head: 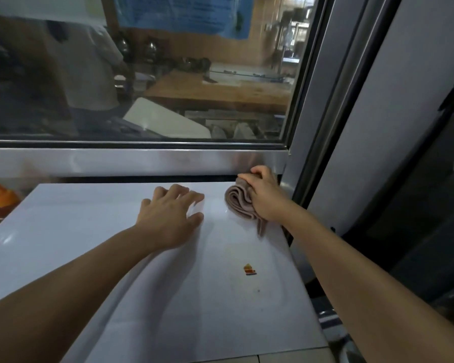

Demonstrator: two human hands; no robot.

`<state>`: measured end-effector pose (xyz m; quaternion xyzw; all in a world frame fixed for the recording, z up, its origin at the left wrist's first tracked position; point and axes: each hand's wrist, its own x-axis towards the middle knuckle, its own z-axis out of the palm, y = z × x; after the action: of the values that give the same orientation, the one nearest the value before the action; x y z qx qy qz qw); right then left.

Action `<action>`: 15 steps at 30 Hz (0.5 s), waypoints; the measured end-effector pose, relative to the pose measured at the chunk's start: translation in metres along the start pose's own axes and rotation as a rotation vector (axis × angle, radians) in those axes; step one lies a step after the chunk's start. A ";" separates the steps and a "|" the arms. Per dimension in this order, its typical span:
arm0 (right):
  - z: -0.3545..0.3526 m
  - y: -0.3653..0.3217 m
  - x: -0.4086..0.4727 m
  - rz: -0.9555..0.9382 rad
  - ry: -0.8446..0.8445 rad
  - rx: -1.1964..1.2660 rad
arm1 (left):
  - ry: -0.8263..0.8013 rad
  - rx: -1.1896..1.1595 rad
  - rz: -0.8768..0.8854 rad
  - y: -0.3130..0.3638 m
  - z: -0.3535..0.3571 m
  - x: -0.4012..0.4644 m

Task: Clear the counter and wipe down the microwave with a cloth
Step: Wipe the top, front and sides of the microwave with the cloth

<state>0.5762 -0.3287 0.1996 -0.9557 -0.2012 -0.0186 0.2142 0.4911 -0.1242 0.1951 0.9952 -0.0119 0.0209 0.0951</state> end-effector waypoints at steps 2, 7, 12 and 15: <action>0.001 -0.002 -0.011 0.001 0.035 -0.110 | 0.002 -0.003 -0.002 0.000 0.000 0.000; -0.014 -0.013 -0.022 -0.012 -0.076 -0.031 | 0.009 -0.005 0.012 -0.002 0.002 0.000; 0.002 -0.014 -0.007 0.038 -0.008 -0.036 | -0.022 -0.021 0.054 -0.008 -0.003 0.002; 0.008 -0.014 0.002 0.033 0.023 -0.110 | -0.008 -0.065 0.055 -0.020 -0.008 -0.006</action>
<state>0.5717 -0.3128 0.1982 -0.9689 -0.1817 -0.0371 0.1640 0.4850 -0.1034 0.1986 0.9909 -0.0404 0.0193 0.1266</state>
